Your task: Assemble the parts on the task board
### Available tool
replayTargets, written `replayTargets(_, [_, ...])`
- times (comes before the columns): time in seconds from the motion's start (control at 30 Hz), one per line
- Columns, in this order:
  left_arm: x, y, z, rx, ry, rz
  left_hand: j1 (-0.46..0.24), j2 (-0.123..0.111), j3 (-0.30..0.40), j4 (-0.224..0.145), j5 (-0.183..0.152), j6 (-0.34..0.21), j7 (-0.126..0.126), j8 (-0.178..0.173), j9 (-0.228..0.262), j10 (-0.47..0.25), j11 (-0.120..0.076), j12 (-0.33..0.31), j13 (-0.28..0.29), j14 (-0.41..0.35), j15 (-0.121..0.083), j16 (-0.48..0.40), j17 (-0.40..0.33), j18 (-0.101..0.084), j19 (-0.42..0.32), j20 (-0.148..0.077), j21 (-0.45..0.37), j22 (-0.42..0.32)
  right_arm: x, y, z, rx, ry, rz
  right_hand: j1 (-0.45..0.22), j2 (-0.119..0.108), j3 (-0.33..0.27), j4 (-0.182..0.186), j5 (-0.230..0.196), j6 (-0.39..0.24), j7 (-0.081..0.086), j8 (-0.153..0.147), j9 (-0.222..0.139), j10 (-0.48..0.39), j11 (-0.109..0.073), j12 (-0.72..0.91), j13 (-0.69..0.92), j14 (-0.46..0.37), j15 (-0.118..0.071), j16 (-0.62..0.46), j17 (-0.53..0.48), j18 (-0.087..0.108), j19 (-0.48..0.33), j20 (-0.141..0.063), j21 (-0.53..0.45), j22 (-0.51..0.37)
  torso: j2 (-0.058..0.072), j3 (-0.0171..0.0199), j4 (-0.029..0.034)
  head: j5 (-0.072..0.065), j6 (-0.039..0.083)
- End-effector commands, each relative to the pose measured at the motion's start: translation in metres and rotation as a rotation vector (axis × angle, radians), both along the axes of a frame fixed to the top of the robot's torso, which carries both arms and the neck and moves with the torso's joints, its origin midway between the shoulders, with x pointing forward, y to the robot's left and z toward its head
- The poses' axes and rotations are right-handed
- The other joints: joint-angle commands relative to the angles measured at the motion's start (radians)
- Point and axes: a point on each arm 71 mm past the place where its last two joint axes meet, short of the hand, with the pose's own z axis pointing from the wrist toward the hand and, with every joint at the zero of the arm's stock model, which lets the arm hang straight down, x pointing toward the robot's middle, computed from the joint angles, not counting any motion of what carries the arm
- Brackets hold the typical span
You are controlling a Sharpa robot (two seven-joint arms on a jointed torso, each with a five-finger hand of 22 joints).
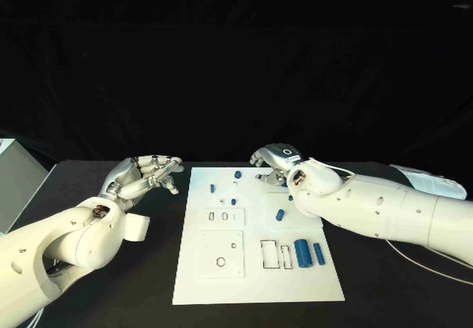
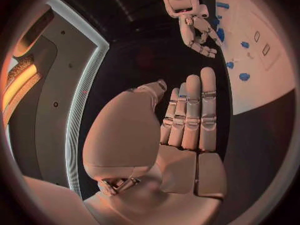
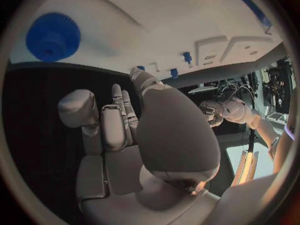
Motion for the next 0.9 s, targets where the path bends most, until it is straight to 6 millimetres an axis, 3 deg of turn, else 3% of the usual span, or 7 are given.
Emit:
replayTargets(0.03, [0.0, -0.001, 0.001, -0.004, -0.007, -0.017, 0.003, -0.011, 0.007, -0.001, -0.002, -0.005, 0.001, -0.005, 0.001, -0.004, 0.002, -0.006, 0.001, -0.005, 0.0, 0.005, 0.002, 0.003, -0.006, -0.001, 0.006, 0.002, -0.004, -0.017, 0.005, 0.118, 0.045, -0.036, -0.007, -0.024, 0.041, 0.018, 0.006, 0.011, 0.0, 0.001, 0.002, 0.068, -0.006, 0.017, 0.015, 0.019, -0.007, 0.018, 0.031, 0.003, 0.013, -0.002, 0.026, 0.033, -0.003, 0.0051, -0.0083, -0.001, 0.005])
replayTargets(0.17, [0.0, 0.0, 0.0, -0.003, -0.007, -0.014, 0.003, -0.011, 0.007, -0.001, -0.002, -0.005, 0.001, -0.005, 0.001, -0.004, 0.002, -0.006, 0.001, -0.005, 0.0, 0.005, 0.002, 0.003, -0.006, -0.001, 0.006, 0.002, -0.005, -0.045, 0.007, 0.168, 0.128, -0.093, -0.024, -0.062, 0.021, 0.019, 0.038, 0.022, -0.017, 0.007, 0.008, 0.271, -0.044, 0.192, 0.137, 0.043, -0.036, 0.075, 0.148, -0.016, 0.044, -0.025, 0.12, 0.15, -0.005, 0.0091, -0.0127, -0.002, 0.007])
replayTargets(0.2, [0.001, 0.0, 0.0, -0.003, -0.007, -0.013, 0.003, -0.011, 0.007, -0.001, -0.002, -0.005, 0.001, -0.005, 0.001, -0.004, 0.002, -0.006, 0.001, -0.005, 0.0, 0.005, 0.002, 0.003, -0.006, -0.001, 0.006, 0.002, -0.005, -0.051, 0.007, 0.175, 0.15, -0.107, -0.029, -0.06, -0.015, 0.012, 0.043, 0.018, -0.022, 0.01, 0.013, 0.269, -0.047, 0.437, 0.382, 0.043, -0.04, 0.084, 0.161, -0.019, 0.045, -0.032, 0.131, 0.164, -0.005, 0.01, -0.0137, -0.002, 0.008])
replayTargets(0.23, [0.001, 0.001, 0.0, -0.003, -0.007, -0.013, 0.003, -0.011, 0.007, -0.001, -0.002, -0.005, 0.001, -0.005, 0.001, -0.004, 0.002, -0.006, 0.001, -0.005, 0.0, 0.005, 0.002, 0.003, -0.006, -0.001, 0.006, 0.002, -0.004, -0.056, 0.006, 0.178, 0.171, -0.12, -0.025, -0.03, -0.05, 0.02, 0.052, -0.003, -0.011, 0.017, 0.021, 0.174, -0.045, 0.873, 0.837, 0.045, -0.035, 0.102, 0.195, -0.025, 0.047, -0.029, 0.158, 0.2, -0.005, 0.0109, -0.0148, -0.002, 0.008])
replayTargets(0.37, [0.001, 0.001, -0.001, -0.002, -0.005, -0.012, 0.003, -0.011, 0.007, -0.001, -0.002, -0.005, 0.001, -0.005, 0.001, -0.004, 0.002, -0.006, 0.001, -0.005, 0.0, 0.005, 0.002, 0.003, -0.006, -0.001, 0.006, 0.002, -0.002, -0.07, 0.003, 0.175, 0.235, -0.162, -0.026, -0.032, -0.084, 0.056, 0.061, -0.03, -0.001, 0.036, 0.03, 0.331, -0.025, 1.313, 1.3, 0.071, -0.017, 0.158, 0.343, -0.045, 0.074, -0.013, 0.254, 0.323, -0.003, 0.0154, -0.0165, -0.001, 0.006])
replayTargets(0.53, [0.001, 0.001, -0.002, -0.003, -0.003, -0.013, 0.003, -0.011, 0.007, -0.001, -0.002, -0.005, 0.001, -0.005, 0.001, -0.004, 0.002, -0.006, 0.001, -0.005, 0.0, 0.005, 0.002, 0.003, -0.006, -0.001, 0.006, 0.002, 0.0, -0.079, -0.001, 0.162, 0.282, -0.2, -0.022, -0.022, -0.115, 0.074, 0.065, -0.043, 0.006, 0.056, 0.037, 0.421, -0.014, 1.43, 1.431, 0.09, -0.007, 0.196, 0.46, -0.064, 0.095, -0.001, 0.333, 0.424, -0.003, 0.0163, -0.0138, -0.002, 0.003])
replayTargets(0.9, [0.001, 0.001, -0.004, -0.003, 0.002, -0.014, 0.004, -0.011, 0.007, -0.002, -0.002, -0.005, 0.0, -0.005, 0.002, -0.005, 0.002, -0.006, 0.001, -0.007, 0.0, 0.005, 0.002, 0.003, -0.009, -0.001, 0.008, 0.004, 0.007, -0.085, -0.007, 0.123, 0.343, -0.251, -0.03, -0.018, -0.132, 0.077, 0.073, -0.047, 0.008, 0.066, 0.04, 0.458, -0.01, 1.463, 1.471, 0.099, -0.002, 0.21, 0.509, -0.073, 0.106, 0.004, 0.369, 0.47, -0.002, 0.0142, -0.0151, -0.001, -0.005])
